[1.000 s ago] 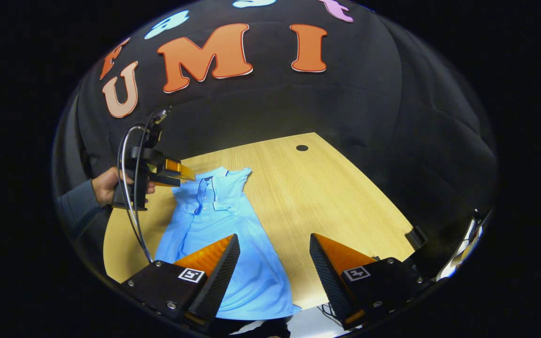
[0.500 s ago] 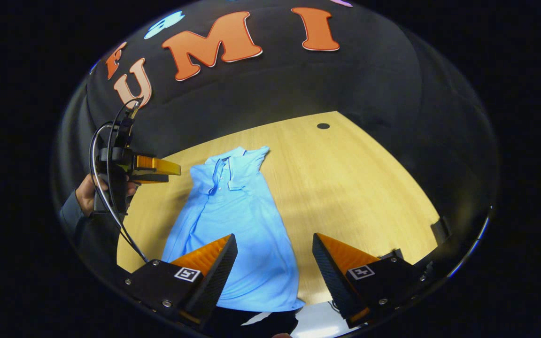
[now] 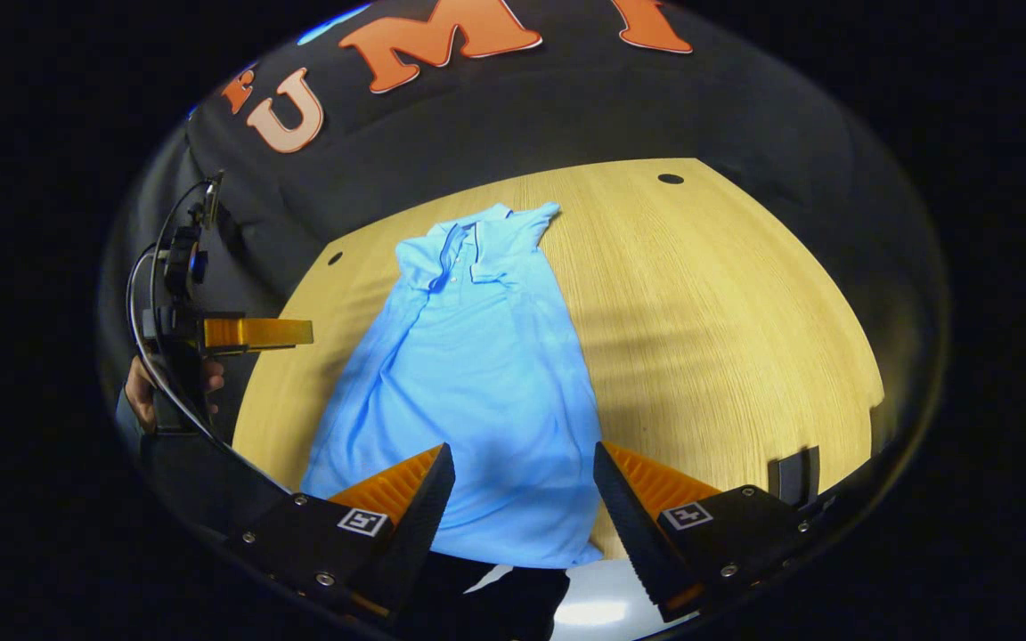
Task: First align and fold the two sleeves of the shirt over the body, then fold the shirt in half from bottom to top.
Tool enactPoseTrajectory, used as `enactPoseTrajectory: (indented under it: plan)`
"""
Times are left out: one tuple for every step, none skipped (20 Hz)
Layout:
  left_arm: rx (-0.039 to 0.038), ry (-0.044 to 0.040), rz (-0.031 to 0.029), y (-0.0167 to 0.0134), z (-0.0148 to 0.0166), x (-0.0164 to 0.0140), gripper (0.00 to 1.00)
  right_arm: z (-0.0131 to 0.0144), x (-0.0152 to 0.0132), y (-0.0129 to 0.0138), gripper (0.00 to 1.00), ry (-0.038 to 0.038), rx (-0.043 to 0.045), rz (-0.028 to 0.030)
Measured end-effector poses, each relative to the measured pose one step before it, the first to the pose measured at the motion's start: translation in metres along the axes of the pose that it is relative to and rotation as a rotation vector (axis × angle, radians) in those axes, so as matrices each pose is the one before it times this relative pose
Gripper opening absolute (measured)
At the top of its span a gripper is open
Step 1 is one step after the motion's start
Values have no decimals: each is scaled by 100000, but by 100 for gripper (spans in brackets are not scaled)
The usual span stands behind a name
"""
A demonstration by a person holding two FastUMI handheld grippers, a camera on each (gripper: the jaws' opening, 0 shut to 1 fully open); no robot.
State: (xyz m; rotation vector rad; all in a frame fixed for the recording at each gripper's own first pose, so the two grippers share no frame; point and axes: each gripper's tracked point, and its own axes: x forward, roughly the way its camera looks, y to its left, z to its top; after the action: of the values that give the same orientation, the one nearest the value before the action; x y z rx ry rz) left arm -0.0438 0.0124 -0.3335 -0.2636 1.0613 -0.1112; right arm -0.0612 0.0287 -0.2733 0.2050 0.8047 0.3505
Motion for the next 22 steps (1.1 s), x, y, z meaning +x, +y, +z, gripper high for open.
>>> enactPoseTrajectory:
  plan:
    - [1150, 1428, 1307, 256, -1513, -209, 99, -623, 198, -55, 96, 1505, -534, -467]
    - [1081, 2013, 1001, 229, -1445, -18, 99, -793, 239, -112, 96, 1758, -728, -399]
    - [670, 2152, 589, 88, -1613, -122, 99, -880, 260, -270, 96, 2517, -506, -950]
    - [429, 2125, 243, -13, -1552, -53, 99, -965, 116, 13, 96, 2605, -266, 257]
    - [447, 2234, 939, 190, -1496, 29, 99, -748, 136, 4, 96, 1816, -158, -163]
    - [733, 1512, 2371, 522, -1345, 103, 99, -624, 242, -34, 95, 1430, -534, -505]
    - [500, 1104, 1701, 446, -1230, 229, 99, -601, 211, -135, 92, 1134, -807, -1272]
    - [270, 1796, 504, -100, -1366, 108, 99, -671, 173, -142, 91, 1165, -1119, -1351]
    - [163, 2080, 830, 165, -1332, 337, 100, -514, 168, -255, 91, 885, -1349, -2013]
    - [106, 1866, 1087, 354, -1094, 308, 99, -629, 66, -313, 91, 907, -1541, -2130]
    - [342, 1529, 990, 255, -964, 143, 99, -521, 50, -369, 91, 1069, -1556, -2224]
    - [121, 1135, 829, 284, -769, -19, 100, -688, 201, -44, 91, 1436, -1437, -1144]
    - [318, 1043, 591, 175, -572, 307, 100, -548, 162, -26, 91, 1367, -984, -935]
    - [501, 701, 936, 142, -545, 188, 99, -458, 278, -20, 91, 1017, -750, -671]
    - [676, 767, 1203, 305, -612, 101, 99, -394, 272, -16, 91, 1249, -405, -595]
    - [389, 424, 709, 216, -682, -8, 100, -462, 295, -5, 91, 1248, 60, -389]
    - [179, 190, 227, 26, -419, 141, 99, -304, 227, 71, 91, 928, 429, 2]
    - [-577, -450, -414, 19, -276, -24, 100, -401, 180, 70, 91, 1158, 494, 147]
    - [-900, -1661, -192, 86, 93, -38, 100, -312, 154, 88, 90, 800, 330, 136]
    - [-1179, 172, 538, 267, -384, -66, 100, -264, 110, -134, 89, -9, -782, -786]
    - [-1229, -988, 390, 134, -29, -32, 100, 148, 203, -135, 87, -939, -745, -889]
    - [-422, -763, 561, -27, 33, 99, 100, -158, -174, -206, 84, -194, -540, -1372]
